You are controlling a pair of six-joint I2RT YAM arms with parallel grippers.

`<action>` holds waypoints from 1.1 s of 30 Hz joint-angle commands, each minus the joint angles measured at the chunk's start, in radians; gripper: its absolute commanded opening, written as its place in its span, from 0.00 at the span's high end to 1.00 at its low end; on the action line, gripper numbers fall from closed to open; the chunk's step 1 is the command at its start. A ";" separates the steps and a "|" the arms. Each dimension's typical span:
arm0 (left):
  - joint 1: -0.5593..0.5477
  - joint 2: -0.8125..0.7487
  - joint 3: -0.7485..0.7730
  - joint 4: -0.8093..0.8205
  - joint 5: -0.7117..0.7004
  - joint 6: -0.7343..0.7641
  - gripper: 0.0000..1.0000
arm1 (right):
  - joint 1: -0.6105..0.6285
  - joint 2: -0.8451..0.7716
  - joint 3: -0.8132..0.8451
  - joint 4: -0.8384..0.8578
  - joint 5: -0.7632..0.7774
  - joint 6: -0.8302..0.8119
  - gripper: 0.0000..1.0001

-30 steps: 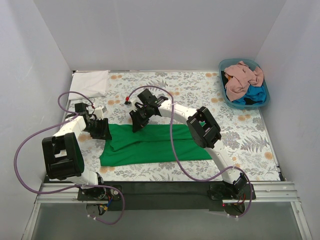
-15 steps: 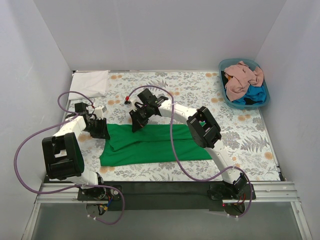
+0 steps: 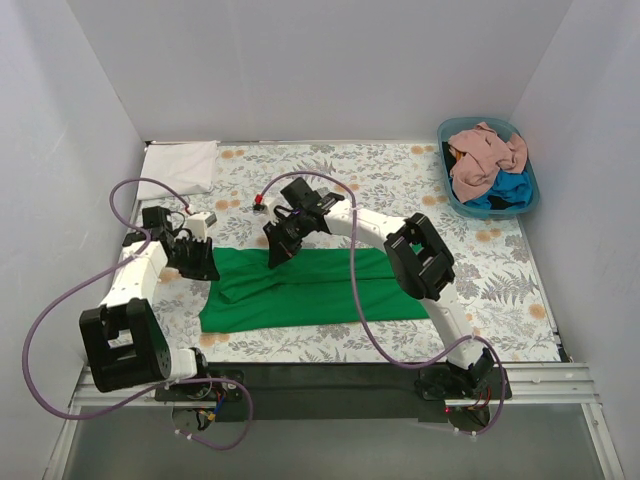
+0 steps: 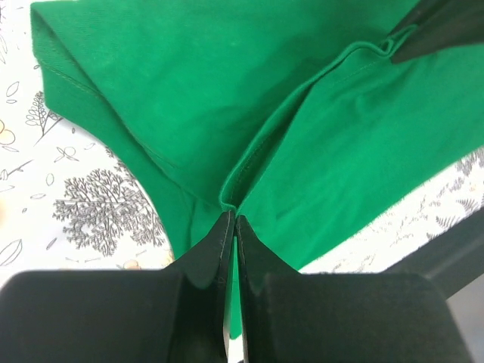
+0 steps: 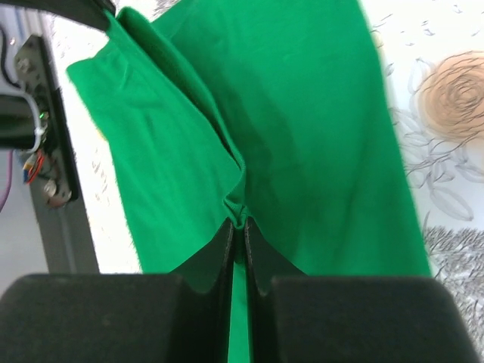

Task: Fold and stack the t-shirts
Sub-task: Fold the tshirt

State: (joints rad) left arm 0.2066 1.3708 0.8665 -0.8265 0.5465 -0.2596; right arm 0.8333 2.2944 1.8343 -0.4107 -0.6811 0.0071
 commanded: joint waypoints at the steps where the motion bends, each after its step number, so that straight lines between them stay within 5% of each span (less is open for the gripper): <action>1: 0.005 -0.091 -0.007 -0.079 0.050 0.108 1.00 | 0.006 -0.092 -0.046 0.016 -0.052 -0.050 0.89; 23: 0.004 -0.179 -0.098 -0.279 0.124 0.390 1.00 | 0.032 -0.211 -0.280 0.018 -0.135 -0.102 0.89; 33: 0.004 -0.082 -0.034 -0.174 0.102 0.303 1.00 | 0.043 -0.196 -0.308 0.027 -0.118 -0.075 0.87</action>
State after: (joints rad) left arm 0.2066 1.2701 0.7818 -1.0496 0.6388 0.0662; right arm 0.8711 2.1265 1.5379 -0.3935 -0.7883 -0.0757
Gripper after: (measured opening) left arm 0.010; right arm 0.123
